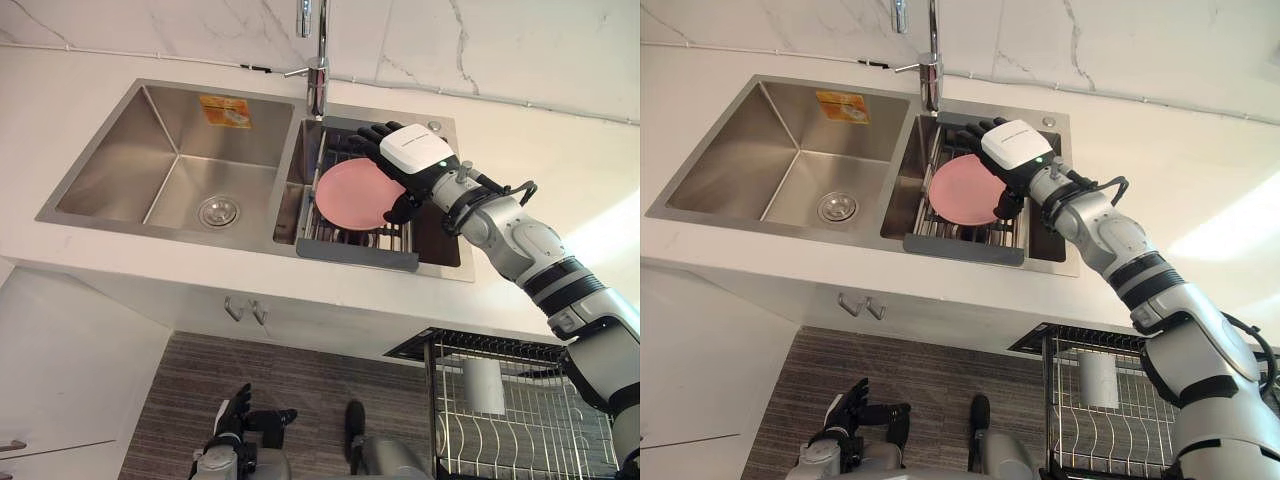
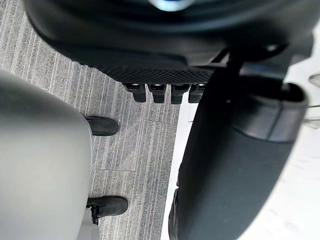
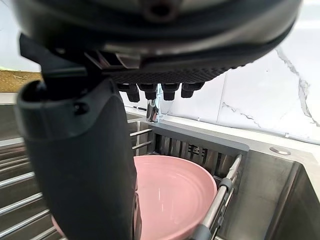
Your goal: Walk over to the sink, pick up the cup, carry it to the dishwasher, place the cup inside the dishwasher, then close the dishwasher door
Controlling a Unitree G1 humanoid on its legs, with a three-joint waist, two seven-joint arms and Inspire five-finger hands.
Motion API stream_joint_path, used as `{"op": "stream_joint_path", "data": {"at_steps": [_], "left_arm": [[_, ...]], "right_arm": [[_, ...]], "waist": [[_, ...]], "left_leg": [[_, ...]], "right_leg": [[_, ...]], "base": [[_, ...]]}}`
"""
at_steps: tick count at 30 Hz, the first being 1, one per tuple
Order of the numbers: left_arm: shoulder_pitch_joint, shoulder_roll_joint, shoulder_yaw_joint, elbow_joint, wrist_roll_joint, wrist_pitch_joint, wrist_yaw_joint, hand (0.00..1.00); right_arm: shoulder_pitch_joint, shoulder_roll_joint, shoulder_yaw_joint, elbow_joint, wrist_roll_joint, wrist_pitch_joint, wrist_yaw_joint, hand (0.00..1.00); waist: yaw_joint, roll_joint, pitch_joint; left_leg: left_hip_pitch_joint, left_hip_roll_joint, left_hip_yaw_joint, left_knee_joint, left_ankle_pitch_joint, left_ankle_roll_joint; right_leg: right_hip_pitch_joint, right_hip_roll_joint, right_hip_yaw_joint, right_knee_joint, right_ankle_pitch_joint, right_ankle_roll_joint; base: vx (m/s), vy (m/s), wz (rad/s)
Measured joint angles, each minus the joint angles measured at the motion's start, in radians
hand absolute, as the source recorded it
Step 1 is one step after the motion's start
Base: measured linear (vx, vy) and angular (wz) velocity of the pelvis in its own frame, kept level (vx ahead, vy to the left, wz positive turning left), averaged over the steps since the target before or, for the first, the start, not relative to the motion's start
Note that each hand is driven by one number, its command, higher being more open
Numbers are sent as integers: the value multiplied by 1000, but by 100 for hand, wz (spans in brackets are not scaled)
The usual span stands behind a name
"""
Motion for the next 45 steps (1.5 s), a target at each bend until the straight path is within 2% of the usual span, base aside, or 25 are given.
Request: {"op": "stream_joint_path", "data": {"at_steps": [6,20,21,29,45], "left_arm": [[0,0,0,-1,0,2,-2,100],[6,-5,0,-4,1,4,-2,100],[7,-5,1,-6,1,10,-2,100],[11,-8,9,-7,2,13,-1,100],[11,-13,19,-7,18,13,-1,100]], "right_arm": [[15,-5,-4,-12,0,-2,6,100],[171,-3,-60,-28,0,1,6,100],[214,13,-130,-80,1,21,1,100],[258,42,-167,-124,1,38,-3,100],[263,42,-167,-131,12,29,-2,100]], "waist": [[-2,1,1],[-12,3,2],[-16,3,2],[-26,3,2],[-27,2,2]], "left_leg": [[0,0,1,0,0,0],[6,-2,4,2,0,-1],[7,-2,5,0,0,-1],[10,-2,8,1,0,-1],[12,-2,11,0,-1,-1]], "right_leg": [[0,0,1,0,0,0],[5,-6,4,1,-1,0],[5,-7,4,1,0,0],[5,-7,7,2,0,0],[6,-7,9,5,-1,0]], "base": [[0,0,0],[0,0,0],[0,0,0],[0,0,0],[0,0,0]]}}
